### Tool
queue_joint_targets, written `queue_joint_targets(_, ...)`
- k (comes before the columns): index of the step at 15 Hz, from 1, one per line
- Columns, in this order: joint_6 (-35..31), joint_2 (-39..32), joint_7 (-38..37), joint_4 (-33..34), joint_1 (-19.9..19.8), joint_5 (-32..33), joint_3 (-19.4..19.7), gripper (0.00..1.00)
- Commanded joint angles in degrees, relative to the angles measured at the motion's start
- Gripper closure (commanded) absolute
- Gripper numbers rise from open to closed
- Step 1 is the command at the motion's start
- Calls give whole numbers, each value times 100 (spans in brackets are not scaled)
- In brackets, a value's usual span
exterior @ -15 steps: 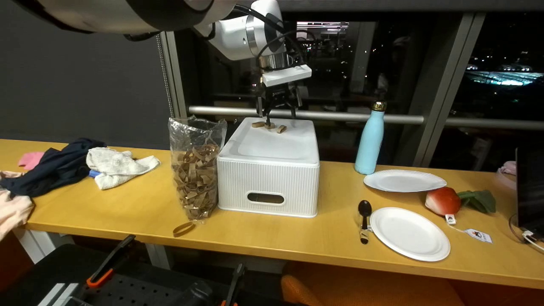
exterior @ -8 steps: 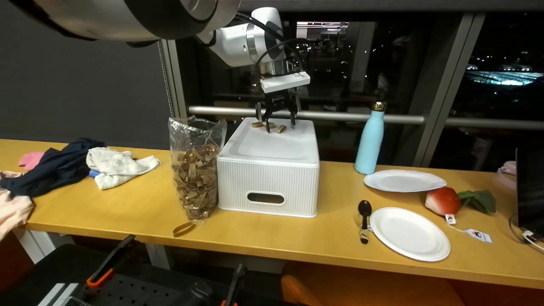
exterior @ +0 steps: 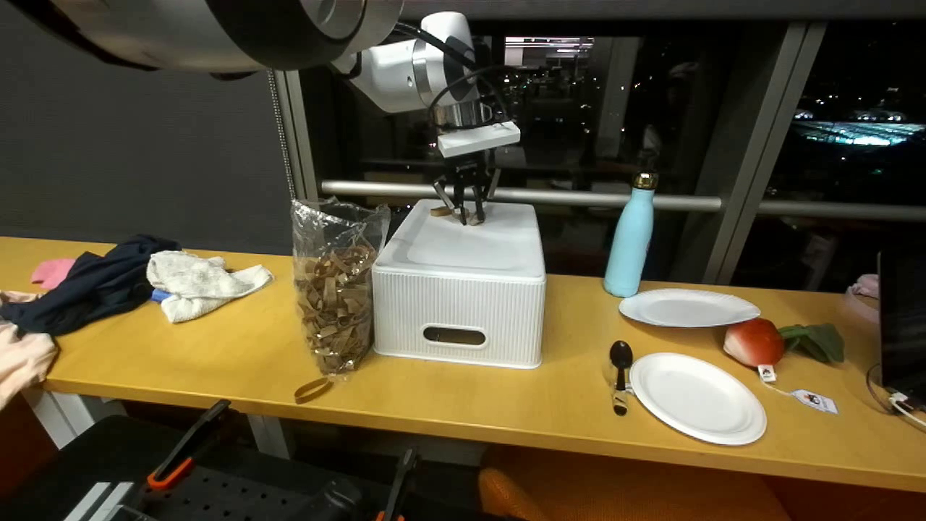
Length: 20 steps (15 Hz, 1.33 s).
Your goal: Put the rubber bands inside the packet
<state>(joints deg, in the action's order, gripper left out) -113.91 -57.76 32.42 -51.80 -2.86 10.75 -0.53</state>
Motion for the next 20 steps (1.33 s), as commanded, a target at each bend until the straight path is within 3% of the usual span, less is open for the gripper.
queue_joint_targets(1,-74,-15,-28,67,-4,-70,-78,95)
queue_joint_targets(2,-83,-6,-17,54,-2,-83,-96,99)
queue_joint_targets(6,-41,249,-10,-245,19,-291,-308,100)
queue_joint_targets(12,137,1612,-238,-1666,174,-441,-470,100)
queue_joint_targets(16,855,2643,-265,-2635,285,-672,-691,100)
queue_joint_targets(20,1749,3712,-783,-3664,465,-1013,-794,100)
